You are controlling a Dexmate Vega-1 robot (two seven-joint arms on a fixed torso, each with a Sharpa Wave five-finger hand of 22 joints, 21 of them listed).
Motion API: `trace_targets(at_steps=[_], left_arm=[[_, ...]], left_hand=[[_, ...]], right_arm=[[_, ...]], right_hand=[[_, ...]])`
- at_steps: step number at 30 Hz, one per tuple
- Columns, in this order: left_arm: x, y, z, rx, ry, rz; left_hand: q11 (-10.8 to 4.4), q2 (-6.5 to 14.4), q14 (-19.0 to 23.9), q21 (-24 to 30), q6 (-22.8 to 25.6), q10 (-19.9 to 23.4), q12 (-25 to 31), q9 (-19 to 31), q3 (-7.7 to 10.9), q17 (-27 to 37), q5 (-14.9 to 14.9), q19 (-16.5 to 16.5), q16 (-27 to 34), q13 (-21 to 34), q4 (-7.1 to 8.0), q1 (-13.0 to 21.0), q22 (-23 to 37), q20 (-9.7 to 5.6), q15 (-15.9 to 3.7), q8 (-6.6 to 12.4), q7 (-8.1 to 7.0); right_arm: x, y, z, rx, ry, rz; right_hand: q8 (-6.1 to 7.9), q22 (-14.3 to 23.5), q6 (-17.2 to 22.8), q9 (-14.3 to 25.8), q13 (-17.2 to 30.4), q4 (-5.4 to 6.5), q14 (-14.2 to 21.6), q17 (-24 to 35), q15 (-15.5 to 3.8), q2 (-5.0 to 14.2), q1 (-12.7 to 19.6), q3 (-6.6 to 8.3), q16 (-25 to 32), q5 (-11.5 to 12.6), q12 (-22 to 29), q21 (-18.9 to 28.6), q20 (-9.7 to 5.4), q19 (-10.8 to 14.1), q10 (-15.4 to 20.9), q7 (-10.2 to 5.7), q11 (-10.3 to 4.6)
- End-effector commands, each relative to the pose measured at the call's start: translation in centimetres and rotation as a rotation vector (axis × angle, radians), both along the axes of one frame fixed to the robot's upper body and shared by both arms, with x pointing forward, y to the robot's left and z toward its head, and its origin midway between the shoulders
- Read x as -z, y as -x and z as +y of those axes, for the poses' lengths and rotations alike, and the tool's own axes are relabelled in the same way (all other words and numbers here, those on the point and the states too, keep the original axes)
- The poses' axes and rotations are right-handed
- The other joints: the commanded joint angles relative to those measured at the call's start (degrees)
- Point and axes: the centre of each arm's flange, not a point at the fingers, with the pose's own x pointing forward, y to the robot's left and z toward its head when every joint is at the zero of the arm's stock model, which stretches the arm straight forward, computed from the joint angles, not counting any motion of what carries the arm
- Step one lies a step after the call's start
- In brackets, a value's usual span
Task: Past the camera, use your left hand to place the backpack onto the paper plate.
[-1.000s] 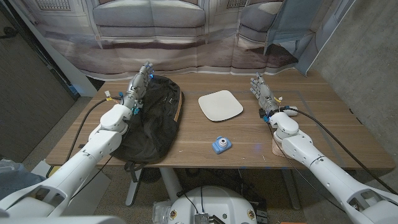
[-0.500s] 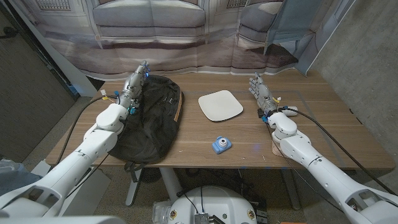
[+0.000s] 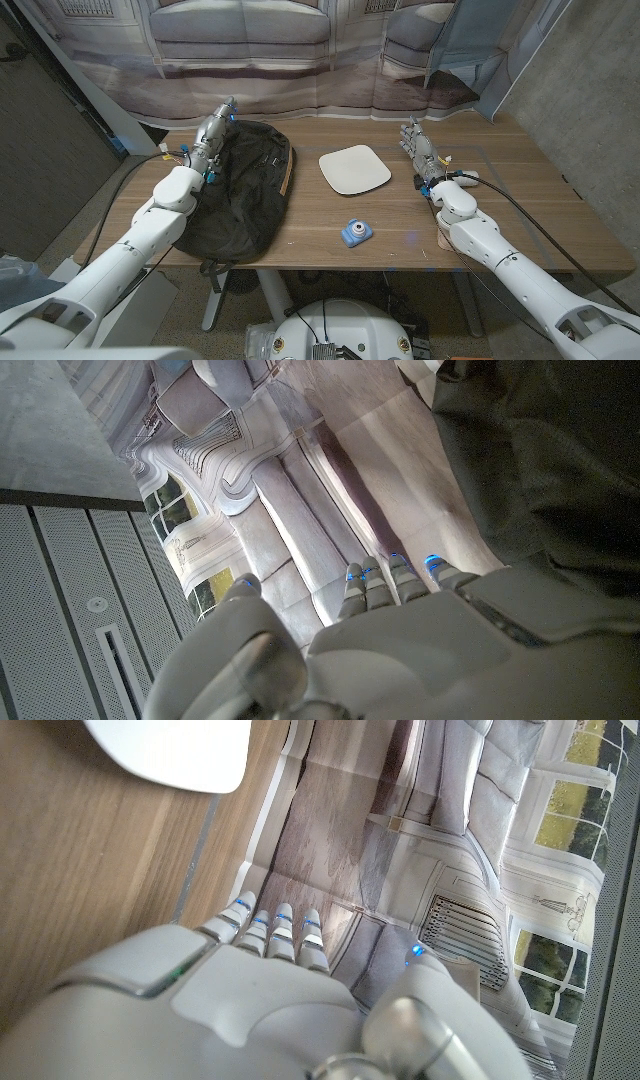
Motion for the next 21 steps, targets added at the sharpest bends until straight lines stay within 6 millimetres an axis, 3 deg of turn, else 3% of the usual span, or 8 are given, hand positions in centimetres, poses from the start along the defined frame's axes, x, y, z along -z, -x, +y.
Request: trace_targets(at_steps=[1, 21], left_arm=[[-0.3, 0.3, 0.2, -0.086, -0.049, -0.003], [-1.4, -0.3, -0.4, -0.16, -0.106, -0.034]], left_hand=[[-0.26, 0.1, 0.4, 0.4, 0.7, 0.5, 0.5, 0.2, 0.19, 0.1, 0.4, 0.4, 0.4, 0.3, -0.34, 0.9, 0.1, -0.07, -0.2, 0.26, -0.07], [-0.88, 0.0, 1.5, 0.3, 1.6, 1.4, 0.4, 0.2, -0.02, 0.1, 0.9, 0.7, 0.4, 0.3, -0.68, 1.5, 0.1, -0.15, -0.52, 0.29, -0.28]], right_arm=[[-0.2, 0.2, -0.2, 0.005, -0.006, -0.005], [-0.6, 0.4, 0.7, -0.003, 0.0, -0.029]], right_hand=[[-0.02, 0.3, 0.6, 0.3, 0.2, -0.22, 0.4, 0.3, 0.1, -0.02, 0.5, 0.03, -0.2, 0.0, -0.1, -0.1, -0.61, 0.4, 0.3, 0.06, -0.05], [-0.06, 0.3, 0.8, 0.3, 0.2, -0.28, 0.6, 0.3, 0.13, 0.03, 0.5, -0.18, -0.2, -0.1, -0.1, -0.2, -0.64, 0.6, 0.7, 0.01, -0.17]])
